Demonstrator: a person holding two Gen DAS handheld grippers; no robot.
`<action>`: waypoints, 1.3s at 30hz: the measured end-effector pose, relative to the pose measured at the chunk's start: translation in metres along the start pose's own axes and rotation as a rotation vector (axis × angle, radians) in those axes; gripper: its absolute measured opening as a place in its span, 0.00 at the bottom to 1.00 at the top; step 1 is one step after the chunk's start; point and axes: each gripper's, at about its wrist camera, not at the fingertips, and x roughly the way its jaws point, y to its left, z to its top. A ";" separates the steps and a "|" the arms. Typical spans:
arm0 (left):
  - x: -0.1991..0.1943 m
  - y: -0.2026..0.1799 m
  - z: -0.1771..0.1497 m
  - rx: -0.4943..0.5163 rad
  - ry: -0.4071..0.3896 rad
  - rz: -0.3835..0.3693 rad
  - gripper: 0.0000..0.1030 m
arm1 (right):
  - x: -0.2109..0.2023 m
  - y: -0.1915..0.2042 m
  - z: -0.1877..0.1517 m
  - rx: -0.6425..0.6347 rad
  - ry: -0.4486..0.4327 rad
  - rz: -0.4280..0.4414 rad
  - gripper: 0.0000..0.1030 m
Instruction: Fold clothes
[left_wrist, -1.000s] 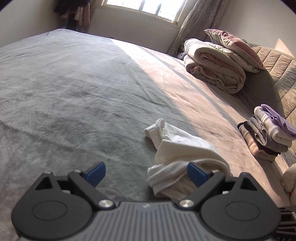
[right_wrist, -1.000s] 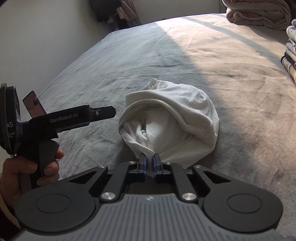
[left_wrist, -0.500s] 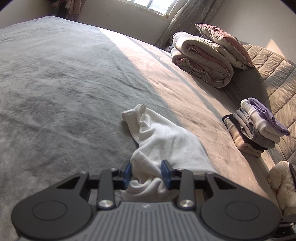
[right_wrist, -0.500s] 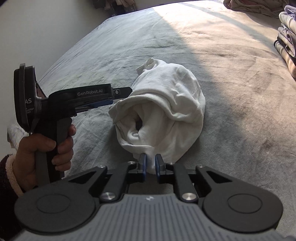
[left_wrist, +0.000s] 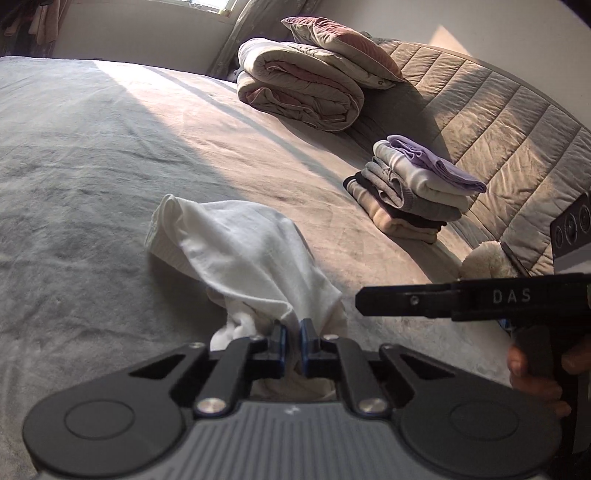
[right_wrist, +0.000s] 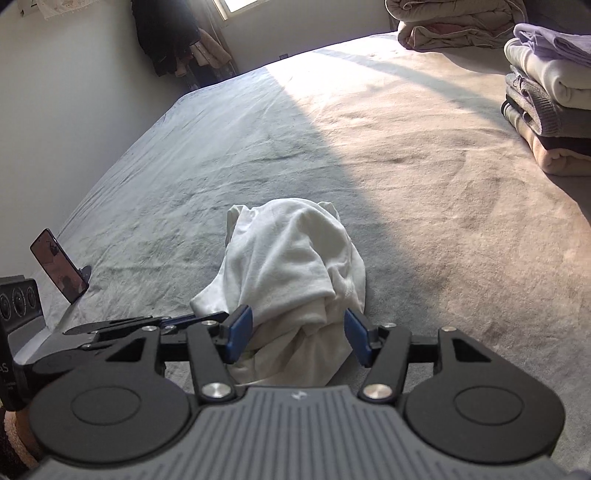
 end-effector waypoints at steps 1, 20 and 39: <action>-0.001 -0.003 -0.002 0.019 0.008 -0.011 0.06 | 0.001 0.001 0.000 -0.001 -0.002 0.003 0.58; -0.019 0.006 -0.045 0.072 0.097 -0.059 0.02 | 0.031 0.047 0.001 -0.142 -0.020 0.076 0.58; -0.041 0.052 -0.023 -0.062 0.050 0.114 0.48 | 0.039 0.066 -0.016 -0.358 0.023 -0.007 0.05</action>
